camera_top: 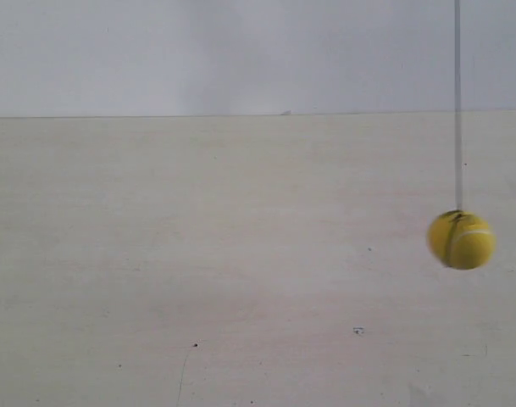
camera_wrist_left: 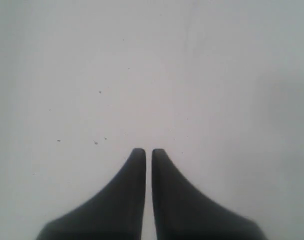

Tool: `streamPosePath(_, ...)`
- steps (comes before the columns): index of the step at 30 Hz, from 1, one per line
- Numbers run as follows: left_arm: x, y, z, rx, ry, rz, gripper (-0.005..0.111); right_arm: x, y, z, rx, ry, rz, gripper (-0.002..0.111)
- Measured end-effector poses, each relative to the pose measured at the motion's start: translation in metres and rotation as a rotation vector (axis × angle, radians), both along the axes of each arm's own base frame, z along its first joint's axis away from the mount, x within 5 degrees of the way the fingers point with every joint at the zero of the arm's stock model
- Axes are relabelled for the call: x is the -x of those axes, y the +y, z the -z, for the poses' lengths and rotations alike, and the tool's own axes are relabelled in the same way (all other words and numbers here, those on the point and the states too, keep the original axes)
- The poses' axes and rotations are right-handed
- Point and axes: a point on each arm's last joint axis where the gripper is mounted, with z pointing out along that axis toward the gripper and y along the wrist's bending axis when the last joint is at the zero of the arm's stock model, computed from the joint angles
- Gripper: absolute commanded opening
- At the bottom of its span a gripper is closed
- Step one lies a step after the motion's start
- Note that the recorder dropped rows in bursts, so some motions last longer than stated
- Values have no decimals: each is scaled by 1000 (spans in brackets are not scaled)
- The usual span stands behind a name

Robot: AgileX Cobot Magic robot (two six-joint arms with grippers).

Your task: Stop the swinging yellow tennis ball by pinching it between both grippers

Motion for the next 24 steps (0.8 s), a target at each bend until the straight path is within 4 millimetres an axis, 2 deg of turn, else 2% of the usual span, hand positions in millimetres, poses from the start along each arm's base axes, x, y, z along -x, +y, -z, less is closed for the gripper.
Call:
streamPosePath(4, -26, -5, -18, -50, 62, 10, 5, -24, 5, -17, 81, 66, 0, 0)
streamPosePath(6, -42, -8, -19, -99, 123, 20, 5, -37, 8, -18, 126, 117, -3, 0)
streamPosePath(8, -62, -13, -12, -171, 209, 34, 5, -51, 10, -12, 169, 191, -2, 0)
streamPosePath(11, -106, -22, 19, -332, 425, 82, 5, -85, 13, 16, 298, 403, 5, 0)
streamPosePath(12, -113, -23, 26, -357, 461, 88, 5, -91, 14, 23, 316, 444, 2, 0)
streamPosePath(14, -146, -26, 53, -425, 612, 118, 5, -113, 16, 48, 385, 576, -14, 0)
streamPosePath(16, -169, -29, 73, -467, 708, 150, 5, -131, 21, 66, 459, 658, -50, 0)
streamPosePath(20, -198, -35, 108, -541, 842, 222, 5, -164, 33, 97, 590, 736, -172, 0)
streamPosePath(24, -211, -38, 119, -571, 875, 259, 5, -182, 44, 114, 689, 709, -283, 0)
